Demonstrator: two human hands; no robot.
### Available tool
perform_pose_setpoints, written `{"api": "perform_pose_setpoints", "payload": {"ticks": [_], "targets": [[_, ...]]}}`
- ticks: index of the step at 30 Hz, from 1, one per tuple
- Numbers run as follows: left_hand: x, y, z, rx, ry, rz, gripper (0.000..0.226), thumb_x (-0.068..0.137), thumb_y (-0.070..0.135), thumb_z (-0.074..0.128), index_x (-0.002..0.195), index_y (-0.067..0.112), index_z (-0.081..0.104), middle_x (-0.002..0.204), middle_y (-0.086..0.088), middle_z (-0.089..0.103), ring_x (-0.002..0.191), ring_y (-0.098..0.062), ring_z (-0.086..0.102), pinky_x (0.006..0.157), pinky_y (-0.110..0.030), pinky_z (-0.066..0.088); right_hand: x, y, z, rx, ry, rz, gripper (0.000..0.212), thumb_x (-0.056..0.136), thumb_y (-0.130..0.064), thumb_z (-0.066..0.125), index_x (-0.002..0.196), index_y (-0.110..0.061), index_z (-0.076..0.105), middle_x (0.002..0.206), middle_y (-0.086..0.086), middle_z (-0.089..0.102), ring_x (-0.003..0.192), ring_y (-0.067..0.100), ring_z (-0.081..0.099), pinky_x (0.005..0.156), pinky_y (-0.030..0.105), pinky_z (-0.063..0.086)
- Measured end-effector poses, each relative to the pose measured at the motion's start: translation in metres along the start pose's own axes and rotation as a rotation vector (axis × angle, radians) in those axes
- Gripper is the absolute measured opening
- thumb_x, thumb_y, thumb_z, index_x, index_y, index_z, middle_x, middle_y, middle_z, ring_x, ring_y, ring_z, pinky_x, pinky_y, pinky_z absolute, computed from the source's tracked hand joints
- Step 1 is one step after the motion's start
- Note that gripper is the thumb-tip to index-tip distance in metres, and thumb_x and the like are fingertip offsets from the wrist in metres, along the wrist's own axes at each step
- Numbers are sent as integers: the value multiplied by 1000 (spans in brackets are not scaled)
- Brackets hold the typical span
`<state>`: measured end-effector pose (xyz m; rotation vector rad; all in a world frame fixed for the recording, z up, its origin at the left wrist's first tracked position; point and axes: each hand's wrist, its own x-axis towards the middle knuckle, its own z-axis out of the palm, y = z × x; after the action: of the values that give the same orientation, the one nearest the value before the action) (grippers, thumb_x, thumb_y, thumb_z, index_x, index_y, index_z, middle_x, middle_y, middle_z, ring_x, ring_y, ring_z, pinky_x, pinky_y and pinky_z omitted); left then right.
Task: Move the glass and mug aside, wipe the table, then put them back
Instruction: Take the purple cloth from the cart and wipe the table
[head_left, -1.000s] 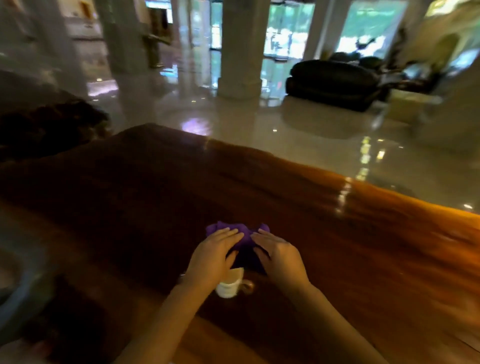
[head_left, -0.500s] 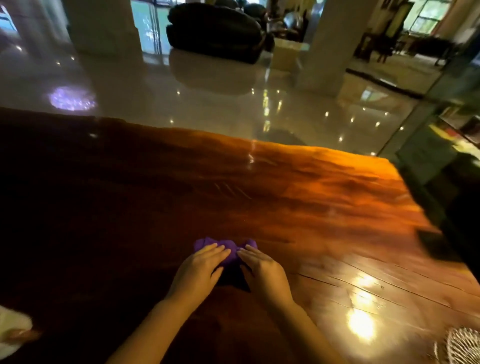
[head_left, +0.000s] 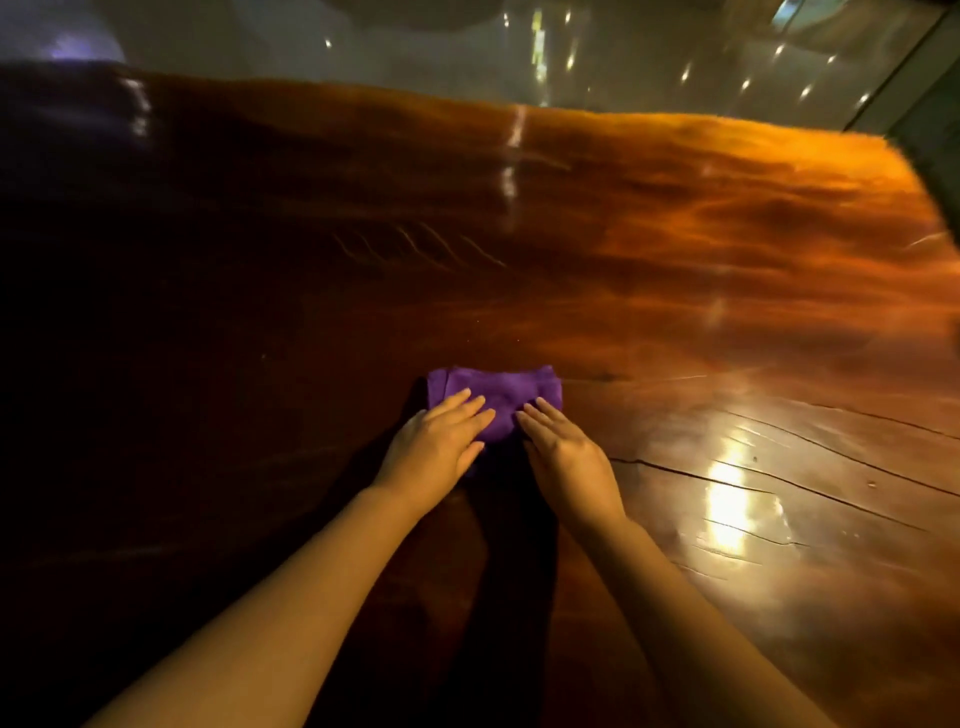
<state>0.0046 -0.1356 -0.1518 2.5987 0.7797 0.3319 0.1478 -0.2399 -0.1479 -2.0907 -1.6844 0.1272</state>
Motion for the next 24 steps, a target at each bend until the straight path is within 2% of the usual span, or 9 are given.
{"api": "perform_pose_setpoints", "payload": {"ticks": [2, 6, 8, 10, 12, 15, 18, 20, 24], "targets": [[-4, -5, 7, 91, -9, -21, 45, 84, 17, 60, 128, 21, 51, 138, -3, 52, 132, -20, 41, 100, -48, 43, -2, 5, 10, -48, -6, 0, 35, 86, -12, 52, 118, -1, 60, 122, 16, 63, 120, 28, 55, 93, 44, 50], [-11, -7, 16, 307, -80, -38, 51, 91, 30, 32, 141, 28, 25, 151, 6, 31, 141, -15, 21, 109, -58, 23, -14, 7, 21, -134, -75, 66, 50, 92, -27, 26, 137, -11, 40, 143, 8, 43, 135, 23, 34, 107, 51, 29], [-15, -7, 17, 319, -88, -14, 54, 90, 37, 24, 142, 28, 19, 152, 7, 27, 141, -14, 13, 111, -59, 14, -20, 3, 20, -148, -67, 79, 50, 90, -28, 29, 135, -13, 44, 142, 6, 47, 134, 21, 35, 106, 56, 30], [-21, -12, 11, 223, -54, 20, 57, 89, 43, 25, 143, 30, 14, 154, 7, 20, 143, -9, 4, 115, -52, 3, -22, 1, 13, -162, -16, 95, 47, 89, -34, 33, 126, -16, 55, 135, 4, 55, 133, 16, 37, 106, 57, 32], [-24, -30, -3, 188, 51, 5, 60, 87, 44, 29, 143, 30, 15, 153, 4, 21, 142, -9, 5, 112, -47, 5, -17, -1, 2, -165, 14, 83, 51, 93, -49, 26, 126, -23, 56, 139, 1, 51, 137, 18, 30, 109, 54, 20], [-8, -86, -31, 231, 189, -238, 62, 84, 47, 26, 143, 30, 15, 154, -3, 20, 142, -16, 6, 111, -56, 9, 8, 0, -6, -225, -122, -161, 61, 88, -64, 27, 143, -38, 24, 157, 1, 16, 144, 30, 7, 109, 60, 7], [21, -138, -55, 324, 77, -445, 64, 83, 63, 10, 142, 38, 0, 157, -1, -5, 142, -22, -13, 108, -65, 0, 35, 4, 7, -283, -344, -405, 71, 84, -69, 34, 144, -43, 9, 158, -3, 4, 144, 30, -4, 107, 67, 2], [38, -155, -58, 357, -37, -510, 67, 81, 68, 9, 140, 43, -9, 155, 2, -18, 140, -24, -22, 107, -67, -3, 40, 6, 15, -268, -402, -392, 71, 83, -70, 36, 143, -48, 5, 158, -6, 2, 144, 25, -9, 107, 67, -2], [50, -161, -51, 382, -97, -586, 70, 79, 72, 14, 139, 45, -10, 157, 3, -13, 142, -25, -15, 108, -68, 3, 33, 1, 21, -225, -355, -195, 74, 78, -75, 35, 141, -51, 7, 157, -9, 4, 144, 24, -7, 106, 70, 4]]}}
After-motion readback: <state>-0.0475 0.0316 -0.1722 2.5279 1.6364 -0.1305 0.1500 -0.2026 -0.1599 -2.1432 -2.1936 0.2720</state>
